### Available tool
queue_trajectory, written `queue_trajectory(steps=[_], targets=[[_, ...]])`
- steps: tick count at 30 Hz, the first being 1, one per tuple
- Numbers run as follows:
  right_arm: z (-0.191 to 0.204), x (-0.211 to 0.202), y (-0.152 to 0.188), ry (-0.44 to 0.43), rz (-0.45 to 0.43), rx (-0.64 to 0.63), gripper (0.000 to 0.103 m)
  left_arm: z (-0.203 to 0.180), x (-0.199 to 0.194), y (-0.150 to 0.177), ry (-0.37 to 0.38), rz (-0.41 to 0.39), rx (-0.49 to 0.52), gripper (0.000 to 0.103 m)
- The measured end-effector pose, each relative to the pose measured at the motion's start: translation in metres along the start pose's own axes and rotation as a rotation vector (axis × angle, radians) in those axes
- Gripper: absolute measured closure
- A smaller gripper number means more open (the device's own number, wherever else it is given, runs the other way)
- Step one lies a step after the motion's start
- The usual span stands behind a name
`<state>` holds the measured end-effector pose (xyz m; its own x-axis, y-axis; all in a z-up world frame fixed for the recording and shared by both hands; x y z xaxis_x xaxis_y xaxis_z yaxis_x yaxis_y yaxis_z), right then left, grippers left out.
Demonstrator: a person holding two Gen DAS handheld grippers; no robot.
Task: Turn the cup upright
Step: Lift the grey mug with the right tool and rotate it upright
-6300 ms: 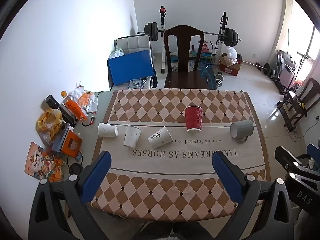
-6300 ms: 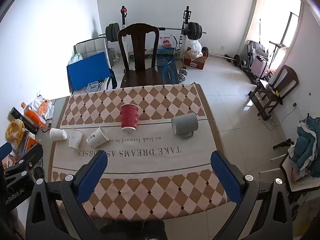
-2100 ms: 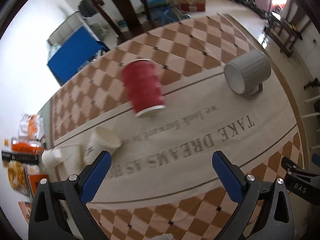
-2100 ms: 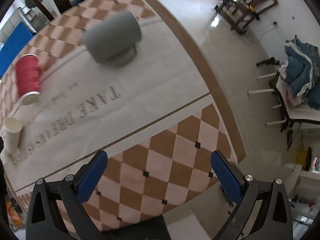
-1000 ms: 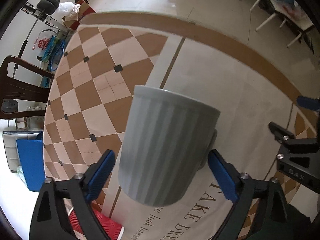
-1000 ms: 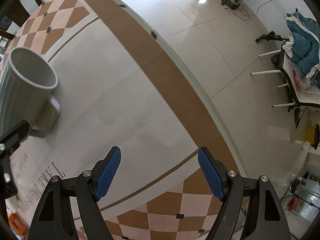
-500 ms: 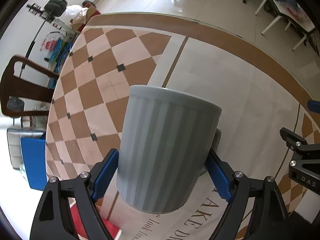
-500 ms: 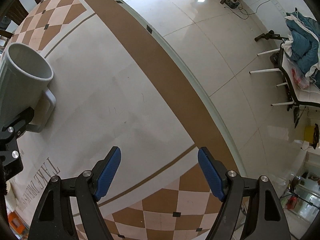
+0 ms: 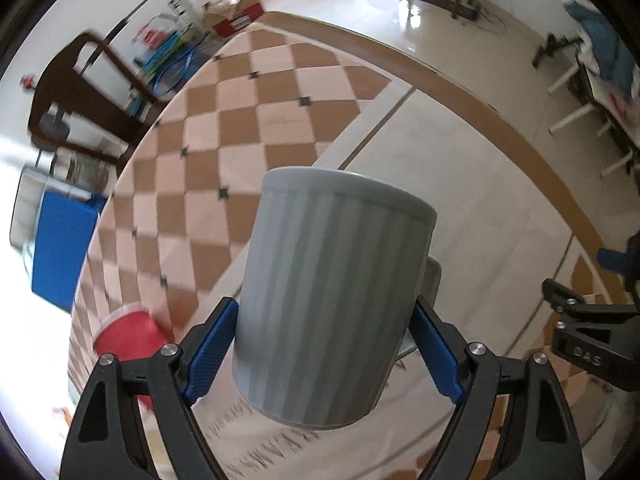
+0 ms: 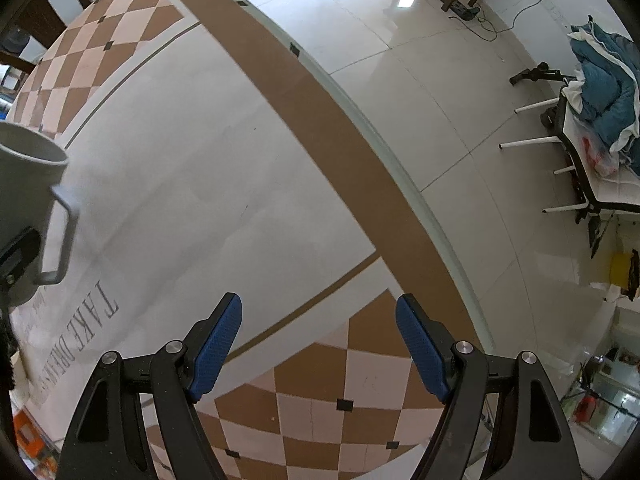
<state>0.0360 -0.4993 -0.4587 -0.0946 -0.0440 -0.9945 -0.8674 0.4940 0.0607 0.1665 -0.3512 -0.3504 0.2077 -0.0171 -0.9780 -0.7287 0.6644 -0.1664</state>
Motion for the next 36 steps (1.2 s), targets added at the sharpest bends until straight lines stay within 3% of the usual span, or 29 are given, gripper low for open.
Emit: queue_trajectory(steps=[3, 11, 21, 26, 36], targets=[[0.004, -0.004, 0.007, 0.001, -0.007, -0.024, 0.022, 0.018, -0.015, 0.019, 0.044, 0.009, -0.119, 0.018], [0.047, -0.023, 0.033, 0.012, -0.021, -0.124, 0.022, 0.093, -0.035, 0.109, 0.218, 0.097, -0.608, 0.019], [0.150, -0.040, 0.077, 0.038, -0.061, -0.258, 0.022, 0.164, -0.025, 0.246, 0.376, 0.146, -1.106, 0.019], [0.203, -0.038, 0.102, 0.070, -0.066, -0.310, 0.022, 0.169, -0.009, 0.276, 0.389, 0.135, -1.164, 0.019], [0.234, -0.027, 0.140, 0.116, -0.047, -0.327, 0.022, 0.155, 0.008, 0.279, 0.331, 0.129, -1.050, 0.018]])
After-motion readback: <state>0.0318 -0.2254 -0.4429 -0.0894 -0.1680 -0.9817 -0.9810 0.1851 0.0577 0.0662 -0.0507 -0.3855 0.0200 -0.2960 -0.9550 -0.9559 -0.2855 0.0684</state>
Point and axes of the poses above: each gripper's, at about its wrist camera, not at the fingertips, and x roughly the way its jaws point, z to its left, y to its underside, the point moved 3 cm from there along x, roughly the way its jaws point, and after that the axes turned 14 degrees about -x, right-handed, at the moved point
